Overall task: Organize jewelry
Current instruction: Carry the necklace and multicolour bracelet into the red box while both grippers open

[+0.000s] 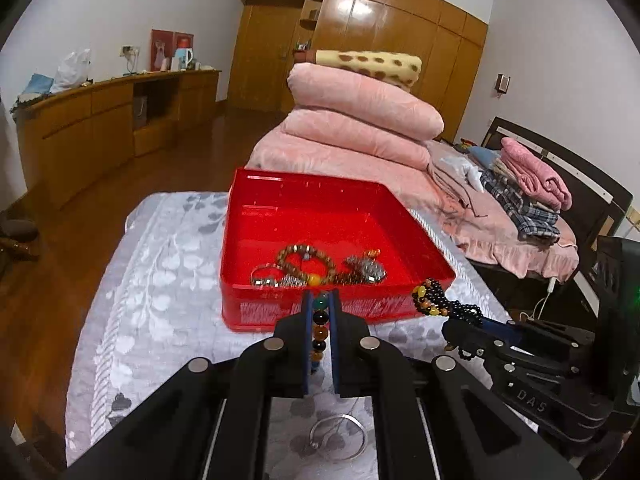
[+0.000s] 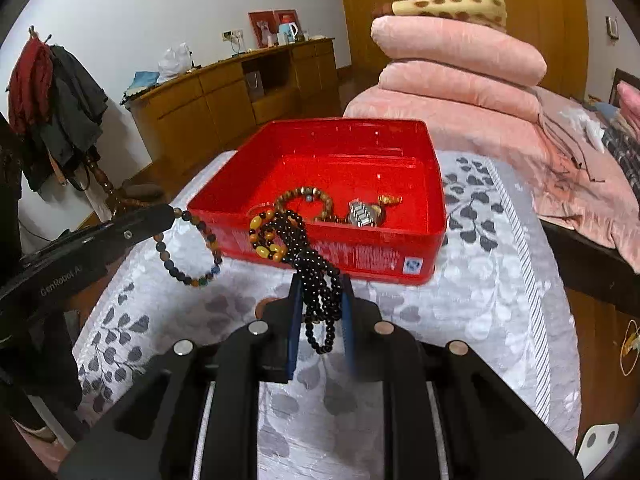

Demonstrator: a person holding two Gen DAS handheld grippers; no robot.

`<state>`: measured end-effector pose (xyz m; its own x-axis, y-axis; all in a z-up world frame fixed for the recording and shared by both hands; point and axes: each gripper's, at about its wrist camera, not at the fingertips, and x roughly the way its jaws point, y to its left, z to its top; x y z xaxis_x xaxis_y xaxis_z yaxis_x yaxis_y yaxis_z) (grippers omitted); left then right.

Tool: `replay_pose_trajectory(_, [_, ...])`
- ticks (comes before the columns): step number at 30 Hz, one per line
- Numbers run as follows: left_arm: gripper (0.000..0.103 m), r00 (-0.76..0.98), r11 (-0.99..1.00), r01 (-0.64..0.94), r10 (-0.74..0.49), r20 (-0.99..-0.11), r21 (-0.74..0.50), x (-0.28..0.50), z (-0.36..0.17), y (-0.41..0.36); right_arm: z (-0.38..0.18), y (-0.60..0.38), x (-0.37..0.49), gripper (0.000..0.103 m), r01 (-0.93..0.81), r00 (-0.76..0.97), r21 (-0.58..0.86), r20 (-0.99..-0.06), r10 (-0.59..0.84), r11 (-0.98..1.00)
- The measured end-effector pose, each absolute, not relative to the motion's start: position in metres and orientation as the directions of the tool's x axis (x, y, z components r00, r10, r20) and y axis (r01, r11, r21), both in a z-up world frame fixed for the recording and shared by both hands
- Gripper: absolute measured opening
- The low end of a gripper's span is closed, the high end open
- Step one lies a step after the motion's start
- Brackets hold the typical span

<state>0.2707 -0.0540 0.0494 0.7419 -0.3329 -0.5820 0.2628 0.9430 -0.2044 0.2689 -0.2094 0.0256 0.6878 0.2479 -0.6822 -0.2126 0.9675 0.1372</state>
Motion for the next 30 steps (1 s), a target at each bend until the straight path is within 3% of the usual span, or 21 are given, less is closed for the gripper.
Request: replay_pose_trajectory(30, [0.008,0.789,0.963,0.242,-0.265,-0.554,-0.116,0.335,0.071,-0.072,0.067,-0.208,0.341,0.017,-0.204,0.724,0.114,-0.651,0.229,0.972])
